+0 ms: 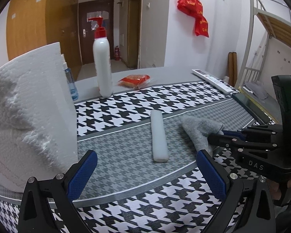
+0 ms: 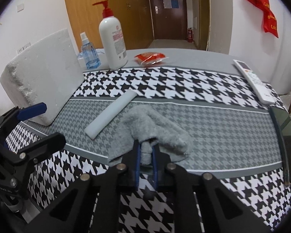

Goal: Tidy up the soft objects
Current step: 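Grasp the white foam tube with the left gripper while the right gripper holds the sock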

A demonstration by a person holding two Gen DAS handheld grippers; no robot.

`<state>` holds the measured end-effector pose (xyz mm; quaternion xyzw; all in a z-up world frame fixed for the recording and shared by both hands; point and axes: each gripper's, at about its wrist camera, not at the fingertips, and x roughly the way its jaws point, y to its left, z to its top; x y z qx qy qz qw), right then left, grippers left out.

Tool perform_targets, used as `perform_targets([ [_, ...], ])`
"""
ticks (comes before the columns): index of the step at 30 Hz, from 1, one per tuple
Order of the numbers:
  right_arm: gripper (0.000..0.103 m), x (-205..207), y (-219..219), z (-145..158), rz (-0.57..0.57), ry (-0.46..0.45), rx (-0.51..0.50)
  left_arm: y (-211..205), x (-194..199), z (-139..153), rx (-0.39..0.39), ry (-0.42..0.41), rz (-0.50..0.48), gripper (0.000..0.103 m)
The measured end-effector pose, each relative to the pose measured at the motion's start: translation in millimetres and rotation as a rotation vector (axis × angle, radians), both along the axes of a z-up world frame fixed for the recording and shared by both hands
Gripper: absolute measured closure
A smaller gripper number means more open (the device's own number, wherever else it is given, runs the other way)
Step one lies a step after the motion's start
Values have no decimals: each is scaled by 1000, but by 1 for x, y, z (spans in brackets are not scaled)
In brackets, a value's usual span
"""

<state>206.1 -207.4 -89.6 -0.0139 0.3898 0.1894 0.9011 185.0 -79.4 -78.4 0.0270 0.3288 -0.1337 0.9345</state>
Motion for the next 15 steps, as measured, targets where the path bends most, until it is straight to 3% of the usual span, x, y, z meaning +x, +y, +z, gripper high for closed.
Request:
perform_targets([
  [8,89,-15,-17,5,-25,-2,16,-15,10,-4,14,27,-22,2],
  [15,89,-31,-38,12,-39,-12,32,-23,23,-10,40,80,-23,14],
])
